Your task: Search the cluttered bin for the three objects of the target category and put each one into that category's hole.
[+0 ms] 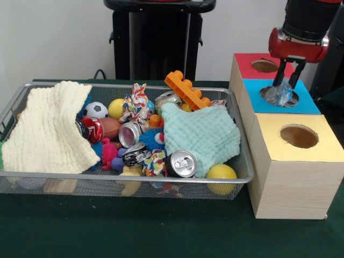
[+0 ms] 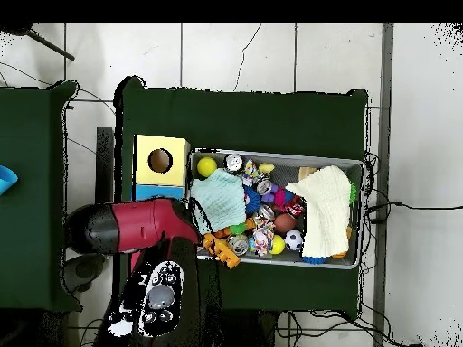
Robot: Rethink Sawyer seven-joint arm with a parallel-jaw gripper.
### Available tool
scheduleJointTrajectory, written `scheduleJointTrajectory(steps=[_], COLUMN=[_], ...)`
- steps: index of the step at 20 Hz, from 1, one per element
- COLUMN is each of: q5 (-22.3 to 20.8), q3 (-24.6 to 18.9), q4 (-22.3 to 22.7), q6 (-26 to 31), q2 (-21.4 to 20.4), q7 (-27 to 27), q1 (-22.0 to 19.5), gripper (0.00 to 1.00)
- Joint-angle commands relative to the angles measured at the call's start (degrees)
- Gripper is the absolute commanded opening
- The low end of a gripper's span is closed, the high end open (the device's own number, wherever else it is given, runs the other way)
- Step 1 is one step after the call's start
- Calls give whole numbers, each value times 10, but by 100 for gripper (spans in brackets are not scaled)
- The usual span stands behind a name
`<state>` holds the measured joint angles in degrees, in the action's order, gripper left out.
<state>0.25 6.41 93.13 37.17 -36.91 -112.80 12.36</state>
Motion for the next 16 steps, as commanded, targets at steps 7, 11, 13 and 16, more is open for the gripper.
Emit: scheduleJointTrajectory(steps=[7,11,13,16], q5=[-100,-102,-102,-100], q3=[39,46,45,44], q4=[8,2,2,5], q6=[-232,-236,-236,-236], q2=[158,166,165,163], q7=[-78,-83,-79,-78], q1=[-42,-38,-39,-40], gripper=[0,0,0,0])
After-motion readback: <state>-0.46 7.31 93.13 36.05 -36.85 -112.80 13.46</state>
